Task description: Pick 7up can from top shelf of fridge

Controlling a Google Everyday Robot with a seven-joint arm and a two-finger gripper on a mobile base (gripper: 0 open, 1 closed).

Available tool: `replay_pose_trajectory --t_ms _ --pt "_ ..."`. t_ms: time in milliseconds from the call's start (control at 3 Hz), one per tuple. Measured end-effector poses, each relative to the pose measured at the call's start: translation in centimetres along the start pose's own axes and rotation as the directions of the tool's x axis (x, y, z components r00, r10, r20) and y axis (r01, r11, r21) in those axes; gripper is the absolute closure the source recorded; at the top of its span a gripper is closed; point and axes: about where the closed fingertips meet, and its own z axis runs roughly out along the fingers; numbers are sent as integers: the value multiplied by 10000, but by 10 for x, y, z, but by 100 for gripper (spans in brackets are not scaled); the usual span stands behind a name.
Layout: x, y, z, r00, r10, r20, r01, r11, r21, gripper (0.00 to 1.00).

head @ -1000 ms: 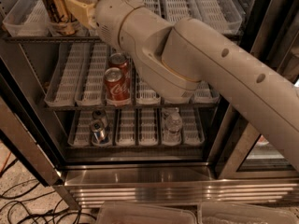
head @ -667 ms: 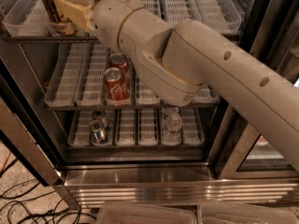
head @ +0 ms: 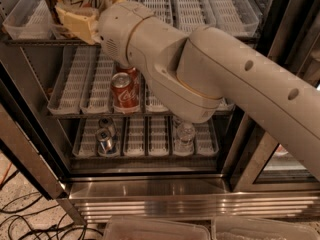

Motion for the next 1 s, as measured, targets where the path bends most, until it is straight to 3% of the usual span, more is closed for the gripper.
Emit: replay_pose_trajectory --t_ms 333,667,1000 --pt "4 8 -11 9995 -5 -329 0 9999 -170 100" --pt "6 48 -17 9962 4 -868 -105 9932 -1157 100" --pt "0 112 -20 9849 -954 -1447 479 9522 -3017 100"
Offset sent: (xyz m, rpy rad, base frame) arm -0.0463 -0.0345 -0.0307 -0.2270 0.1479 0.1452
